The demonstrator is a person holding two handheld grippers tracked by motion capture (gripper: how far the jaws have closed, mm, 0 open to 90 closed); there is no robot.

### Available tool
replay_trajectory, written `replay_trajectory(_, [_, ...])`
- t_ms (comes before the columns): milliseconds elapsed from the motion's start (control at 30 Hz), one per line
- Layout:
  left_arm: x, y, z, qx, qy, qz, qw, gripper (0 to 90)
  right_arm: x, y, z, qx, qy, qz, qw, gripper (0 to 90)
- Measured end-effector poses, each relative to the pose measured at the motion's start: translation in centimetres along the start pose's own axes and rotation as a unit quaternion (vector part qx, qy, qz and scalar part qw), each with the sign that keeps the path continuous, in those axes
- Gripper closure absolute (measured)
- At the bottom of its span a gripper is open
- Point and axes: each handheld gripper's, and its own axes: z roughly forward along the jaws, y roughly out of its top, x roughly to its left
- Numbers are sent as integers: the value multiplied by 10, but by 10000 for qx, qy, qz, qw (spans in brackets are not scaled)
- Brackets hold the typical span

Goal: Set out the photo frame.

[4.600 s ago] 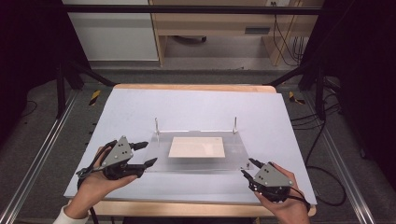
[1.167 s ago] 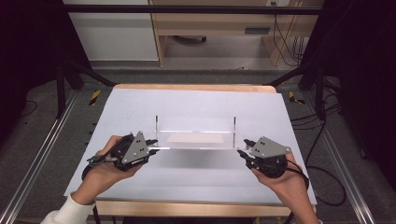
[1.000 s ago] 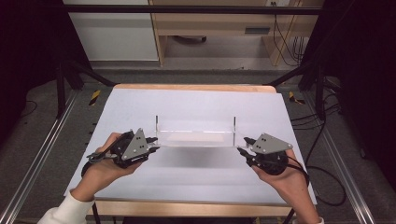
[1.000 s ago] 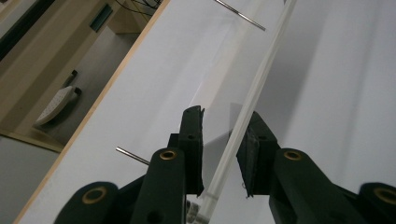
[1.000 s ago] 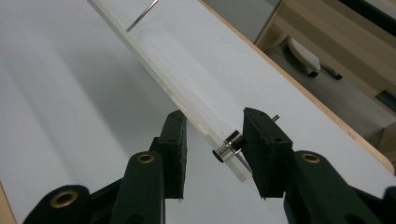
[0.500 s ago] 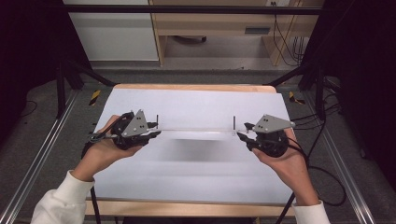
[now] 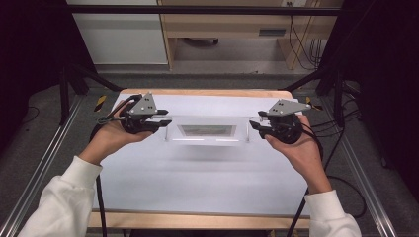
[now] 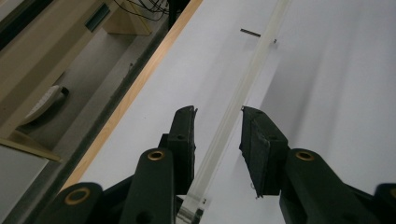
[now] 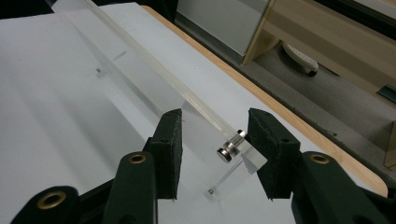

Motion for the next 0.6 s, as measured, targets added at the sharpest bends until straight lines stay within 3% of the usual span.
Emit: replay_trajectory(600, [35, 7, 12, -85, -128, -174, 9997, 615, -23, 16, 18, -14, 34, 263, 9996, 545])
